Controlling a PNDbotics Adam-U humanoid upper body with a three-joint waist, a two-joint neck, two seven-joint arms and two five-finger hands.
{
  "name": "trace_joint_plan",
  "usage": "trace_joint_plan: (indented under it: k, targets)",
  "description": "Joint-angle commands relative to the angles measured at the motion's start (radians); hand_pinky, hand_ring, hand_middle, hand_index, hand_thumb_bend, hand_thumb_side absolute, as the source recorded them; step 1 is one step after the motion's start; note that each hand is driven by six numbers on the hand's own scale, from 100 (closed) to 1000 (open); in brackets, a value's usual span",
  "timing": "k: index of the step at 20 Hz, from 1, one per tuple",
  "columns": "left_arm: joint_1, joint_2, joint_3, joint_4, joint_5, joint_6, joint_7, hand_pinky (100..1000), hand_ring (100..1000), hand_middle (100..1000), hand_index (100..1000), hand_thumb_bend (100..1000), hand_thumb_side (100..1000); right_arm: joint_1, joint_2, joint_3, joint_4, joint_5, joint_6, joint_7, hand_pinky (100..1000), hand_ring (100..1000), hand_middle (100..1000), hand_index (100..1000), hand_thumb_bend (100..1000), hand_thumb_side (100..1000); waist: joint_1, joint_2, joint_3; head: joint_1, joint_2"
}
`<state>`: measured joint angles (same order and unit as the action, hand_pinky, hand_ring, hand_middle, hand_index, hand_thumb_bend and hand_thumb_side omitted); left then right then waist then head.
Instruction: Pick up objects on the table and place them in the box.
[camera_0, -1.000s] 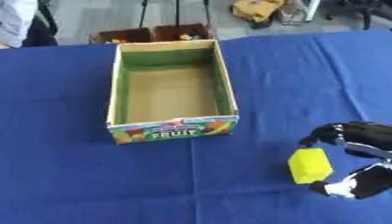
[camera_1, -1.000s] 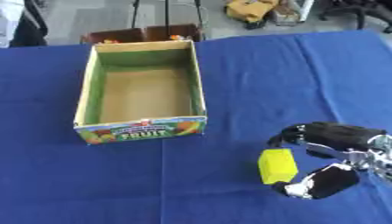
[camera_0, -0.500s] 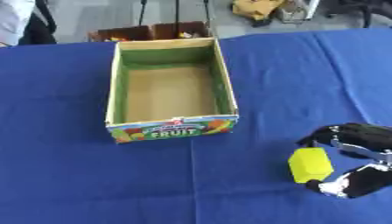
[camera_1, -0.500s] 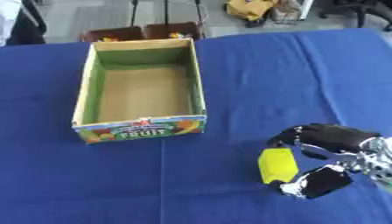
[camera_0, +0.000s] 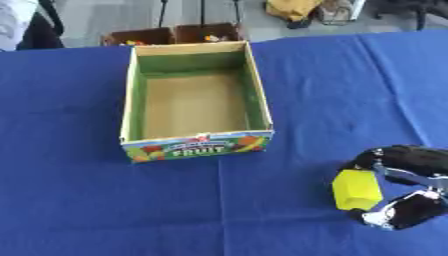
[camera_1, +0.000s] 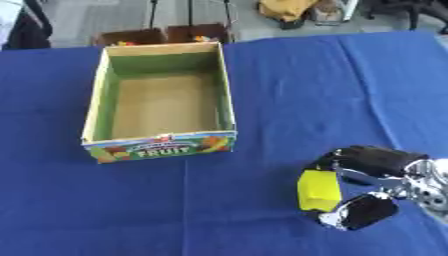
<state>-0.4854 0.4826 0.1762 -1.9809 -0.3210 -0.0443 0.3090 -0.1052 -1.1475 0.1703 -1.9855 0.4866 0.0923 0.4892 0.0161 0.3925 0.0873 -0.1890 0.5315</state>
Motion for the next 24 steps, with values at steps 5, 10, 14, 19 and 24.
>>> trace_joint_plan:
  k: [5, 10, 14, 19, 24]
  targets:
    - [-0.01, 0.02, 0.003, -0.019, 0.003, -0.005, 0.003, 703, 944, 964, 982, 100, 1000, 0.004, -0.026, -0.02, -0.015, 0.016, 0.047, -0.012, 692, 875, 633, 875, 229, 632, -0.006, 0.0, 0.004, -0.005, -0.015]
    - [-0.009, 0.018, 0.002, -0.019, 0.004, -0.005, 0.002, 702, 944, 963, 982, 100, 1000, 0.007, -0.026, -0.027, -0.015, -0.005, 0.058, -0.018, 676, 845, 561, 821, 269, 604, -0.005, 0.002, 0.003, -0.007, -0.014]
    - [-0.009, 0.017, 0.002, -0.019, 0.004, -0.005, 0.0, 702, 944, 963, 982, 100, 1000, 0.005, -0.028, -0.035, -0.015, -0.019, 0.068, -0.032, 662, 812, 478, 727, 313, 548, -0.004, 0.003, 0.003, -0.01, -0.016]
    - [-0.009, 0.016, 0.002, -0.019, 0.004, -0.005, 0.0, 701, 943, 962, 982, 100, 1000, 0.001, -0.028, -0.037, -0.015, -0.025, 0.082, -0.05, 636, 765, 413, 629, 299, 496, -0.005, 0.005, 0.005, -0.013, -0.017]
    - [-0.009, 0.016, 0.002, -0.019, 0.004, -0.005, 0.001, 701, 943, 962, 980, 100, 1000, -0.009, -0.026, -0.045, -0.015, -0.029, 0.105, -0.098, 618, 738, 373, 562, 248, 484, -0.007, 0.005, 0.004, -0.011, -0.017]
